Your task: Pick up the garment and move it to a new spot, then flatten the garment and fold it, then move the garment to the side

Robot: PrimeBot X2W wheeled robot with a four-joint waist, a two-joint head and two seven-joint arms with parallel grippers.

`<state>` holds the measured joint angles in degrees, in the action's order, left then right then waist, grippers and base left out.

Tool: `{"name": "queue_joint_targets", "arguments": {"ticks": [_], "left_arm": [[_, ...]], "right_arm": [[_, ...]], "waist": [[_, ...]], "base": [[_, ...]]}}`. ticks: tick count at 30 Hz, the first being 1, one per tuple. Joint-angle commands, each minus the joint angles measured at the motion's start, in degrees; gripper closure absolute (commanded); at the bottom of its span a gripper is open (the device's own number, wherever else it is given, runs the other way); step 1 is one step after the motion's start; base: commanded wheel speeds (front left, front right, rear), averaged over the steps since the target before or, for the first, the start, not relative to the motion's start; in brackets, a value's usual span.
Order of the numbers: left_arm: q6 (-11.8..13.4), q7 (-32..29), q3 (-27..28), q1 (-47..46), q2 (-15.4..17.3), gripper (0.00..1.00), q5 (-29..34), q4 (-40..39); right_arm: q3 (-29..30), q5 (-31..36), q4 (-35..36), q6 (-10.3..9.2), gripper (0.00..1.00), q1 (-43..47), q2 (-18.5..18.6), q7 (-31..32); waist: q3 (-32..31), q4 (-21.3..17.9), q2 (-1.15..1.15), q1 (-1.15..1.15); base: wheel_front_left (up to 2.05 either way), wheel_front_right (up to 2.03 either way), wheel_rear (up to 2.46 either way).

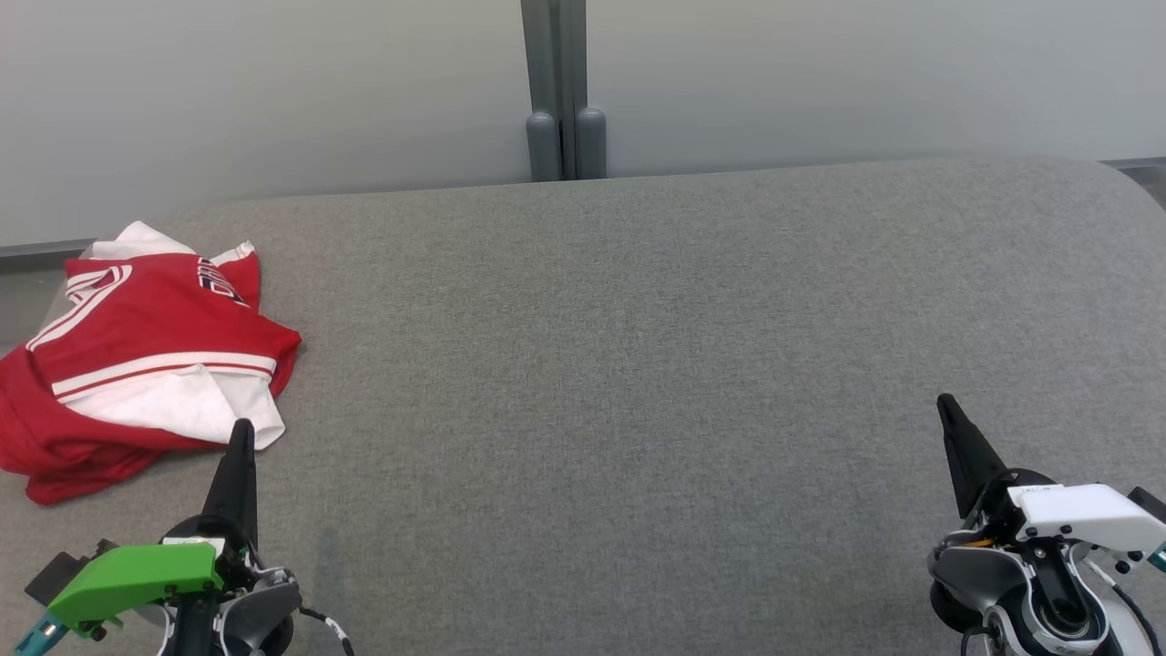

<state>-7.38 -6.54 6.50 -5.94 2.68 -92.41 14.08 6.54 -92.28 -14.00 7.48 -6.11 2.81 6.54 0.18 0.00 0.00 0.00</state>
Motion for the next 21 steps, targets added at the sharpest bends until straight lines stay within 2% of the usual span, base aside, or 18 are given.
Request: {"name": "queue_joint_targets", "arguments": {"ticks": [1,21], "left_arm": [[-0.27,-0.15,0.1,-0.65,0.42,1.0,0.0,-0.11],[-0.27,-0.15,0.1,-0.65,0.42,1.0,0.0,-0.11]], "right_arm": [[0.02,-0.26,-0.08,0.02,1.0,-0.29,0.07,0.13],[0.02,-0.26,-0.08,0.02,1.0,-0.29,0.07,0.13]], "waist": [[0.0,0.0,0.0,0.0],[0.0,0.0,0.0,0.0]], "base": [[0.0,0.0,0.0],[0.0,0.0,0.0]]}}
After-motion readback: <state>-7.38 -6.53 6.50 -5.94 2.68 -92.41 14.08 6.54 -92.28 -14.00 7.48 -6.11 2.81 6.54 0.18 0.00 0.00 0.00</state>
